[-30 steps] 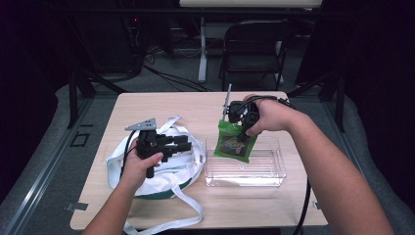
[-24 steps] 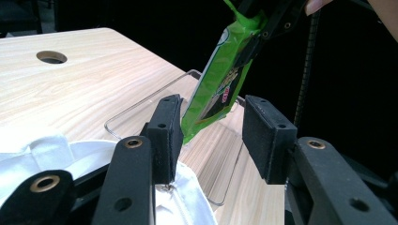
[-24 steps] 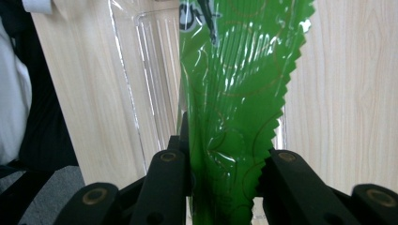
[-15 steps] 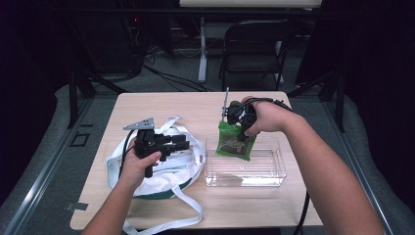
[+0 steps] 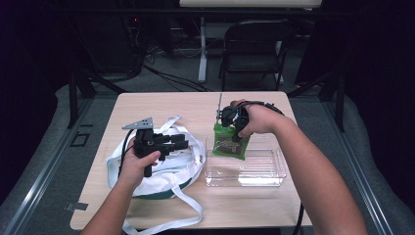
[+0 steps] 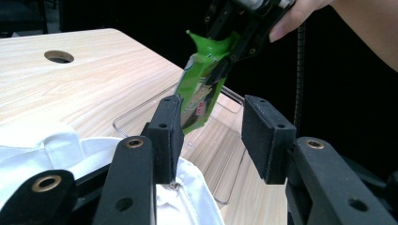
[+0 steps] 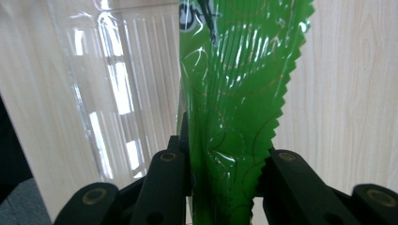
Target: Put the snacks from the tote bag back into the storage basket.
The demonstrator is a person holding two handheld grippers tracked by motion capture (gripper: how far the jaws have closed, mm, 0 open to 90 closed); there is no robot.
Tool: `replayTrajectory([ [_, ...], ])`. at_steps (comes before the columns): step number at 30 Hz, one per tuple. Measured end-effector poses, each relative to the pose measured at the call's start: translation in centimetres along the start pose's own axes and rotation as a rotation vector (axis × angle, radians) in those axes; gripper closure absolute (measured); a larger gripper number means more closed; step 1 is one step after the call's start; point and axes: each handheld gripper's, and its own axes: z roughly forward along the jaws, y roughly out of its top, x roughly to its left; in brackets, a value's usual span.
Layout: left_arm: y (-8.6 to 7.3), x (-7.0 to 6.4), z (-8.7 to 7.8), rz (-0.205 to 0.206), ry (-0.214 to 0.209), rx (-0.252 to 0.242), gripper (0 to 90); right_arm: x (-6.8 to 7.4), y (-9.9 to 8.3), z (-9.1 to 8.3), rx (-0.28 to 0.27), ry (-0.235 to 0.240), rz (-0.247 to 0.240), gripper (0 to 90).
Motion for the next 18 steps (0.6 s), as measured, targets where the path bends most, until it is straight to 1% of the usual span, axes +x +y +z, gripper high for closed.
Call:
replayTrajectory([
  [4,0.0,0.1,-0.2,-0.003,0.001,-0.002,57.9,-0.3,0.3,0.5,-0.011,-0.005,-0.013,75.1],
  [6,0.0,0.2,-0.2,-0.010,0.004,-0.010,57.9,-0.5,0.6,0.8,-0.015,-0.014,-0.029,75.1],
  [7,0.0,0.3,-0.3,-0.006,0.005,-0.010,57.9,-0.5,0.7,0.9,-0.012,-0.019,-0.032,75.2],
  [11,0.0,0.3,-0.4,-0.014,0.007,-0.016,58.0,-0.6,1.2,1.6,-0.001,-0.036,-0.068,75.1],
  [14,0.0,0.2,-0.4,-0.013,0.005,-0.016,58.0,-0.6,1.8,2.0,0.004,-0.048,-0.105,75.1],
  [18,0.0,0.2,-0.5,-0.007,0.006,-0.013,58.0,-0.4,2.4,2.4,0.013,-0.069,-0.138,75.1],
])
